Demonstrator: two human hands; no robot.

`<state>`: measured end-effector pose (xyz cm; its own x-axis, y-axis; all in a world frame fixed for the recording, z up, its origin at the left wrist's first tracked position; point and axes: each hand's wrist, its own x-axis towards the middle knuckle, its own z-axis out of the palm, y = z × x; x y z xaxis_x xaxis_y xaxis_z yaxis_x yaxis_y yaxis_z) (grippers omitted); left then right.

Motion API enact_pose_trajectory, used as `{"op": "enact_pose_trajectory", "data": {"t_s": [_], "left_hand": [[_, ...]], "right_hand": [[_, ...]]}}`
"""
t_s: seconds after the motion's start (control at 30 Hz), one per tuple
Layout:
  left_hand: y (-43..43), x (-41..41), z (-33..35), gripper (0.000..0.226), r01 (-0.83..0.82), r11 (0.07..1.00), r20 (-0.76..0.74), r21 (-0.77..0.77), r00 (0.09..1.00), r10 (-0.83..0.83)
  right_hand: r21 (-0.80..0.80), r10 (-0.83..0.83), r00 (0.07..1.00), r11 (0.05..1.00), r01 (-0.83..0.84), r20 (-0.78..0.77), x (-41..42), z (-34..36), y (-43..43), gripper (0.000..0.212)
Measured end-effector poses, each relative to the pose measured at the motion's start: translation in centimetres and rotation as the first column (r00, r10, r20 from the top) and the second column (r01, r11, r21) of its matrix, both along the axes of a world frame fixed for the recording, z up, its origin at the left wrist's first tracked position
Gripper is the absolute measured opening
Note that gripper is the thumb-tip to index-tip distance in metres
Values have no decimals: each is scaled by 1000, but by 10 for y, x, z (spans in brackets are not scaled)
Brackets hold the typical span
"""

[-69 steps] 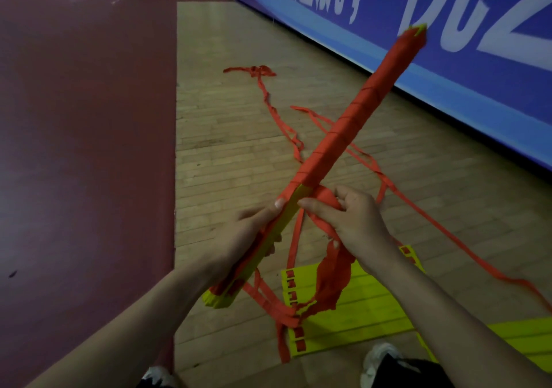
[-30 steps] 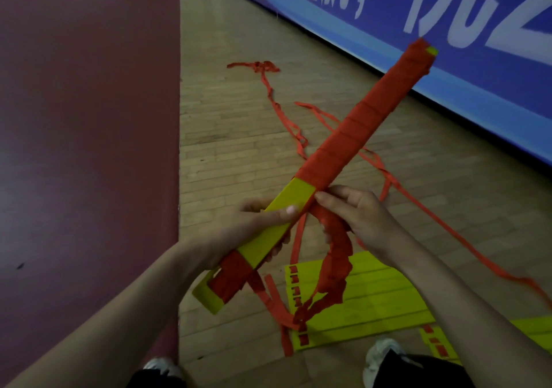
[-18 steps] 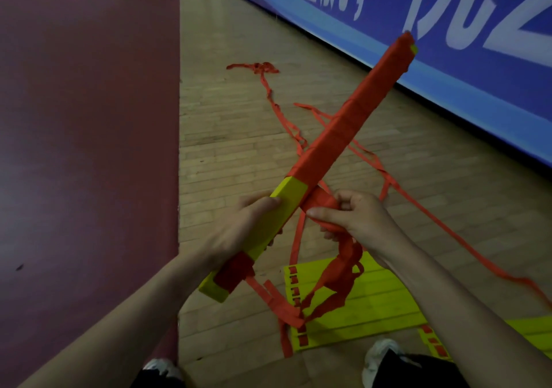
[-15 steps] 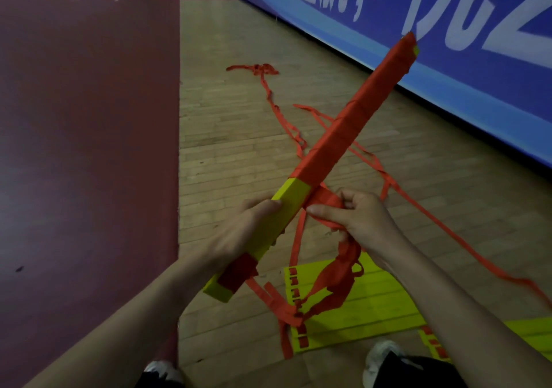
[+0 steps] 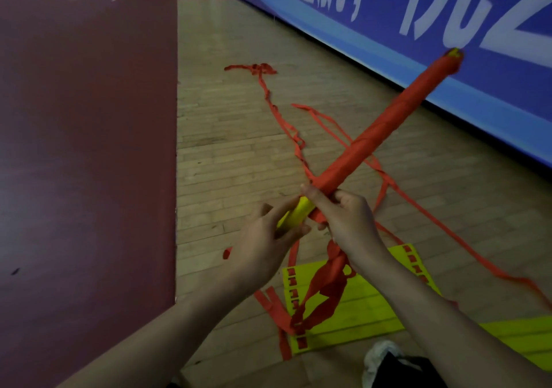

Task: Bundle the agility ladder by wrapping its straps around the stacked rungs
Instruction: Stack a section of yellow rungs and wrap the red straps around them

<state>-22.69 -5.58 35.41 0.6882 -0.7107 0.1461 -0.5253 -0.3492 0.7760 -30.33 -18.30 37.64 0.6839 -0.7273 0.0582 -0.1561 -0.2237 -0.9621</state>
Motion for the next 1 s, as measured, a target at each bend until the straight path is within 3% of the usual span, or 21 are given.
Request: {"op": "enact_pose_trajectory", "data": {"t_s": [0.07, 0.13, 0.23, 0.4, 0.5, 0.57, 0.67, 0.77, 0.87, 0.93, 1.0], "left_hand": [[0, -3, 2, 60, -21, 1000, 126, -19, 992, 24], [-1, -2, 2, 63, -15, 999, 150, -44, 988, 21], [-1, 4, 10, 55, 25, 996, -11, -83, 1000, -26], [11, 27, 21, 24, 64, 994, -310, -83, 947, -87], [24, 44, 22, 28, -51, 981, -215, 188, 972, 92], [32, 50, 20, 43, -75, 887, -114, 456, 983, 142], [35, 48, 16, 56, 75, 809, -359, 583, 917, 175], [36, 47, 11, 42, 111, 874, -562, 473, 802, 203], [36, 50, 8, 35, -12, 966, -691, 257, 696, 193], [33, 50, 8, 36, -146, 981, -692, 126, 696, 193], [28, 46, 12, 28, -206, 979, -633, -4, 758, 157]], "right_hand": [[66, -6, 999, 998, 3, 51, 0, -1, 0, 30], [156, 2, 996, 988, -16, 94, 0, -2, -1, 19], [227, 24, 992, 972, -53, 126, 1, -2, -3, 13], [242, 17, 997, 970, -34, 72, 4, -5, -14, 11], [252, 14, 998, 967, -31, 67, 4, -9, -19, 10], [261, 11, 998, 965, -27, 64, 4, -10, -20, 11], [272, 6, 998, 962, -23, 62, 4, -9, -20, 11], [253, 13, 998, 967, -28, 62, 4, -9, -21, 11], [231, 17, 998, 972, -30, 57, 4, -12, -21, 11], [217, 16, 999, 976, -25, 42, 4, -14, -22, 12], [197, 14, 1000, 980, -17, 19, 4, -15, -22, 13]]}}
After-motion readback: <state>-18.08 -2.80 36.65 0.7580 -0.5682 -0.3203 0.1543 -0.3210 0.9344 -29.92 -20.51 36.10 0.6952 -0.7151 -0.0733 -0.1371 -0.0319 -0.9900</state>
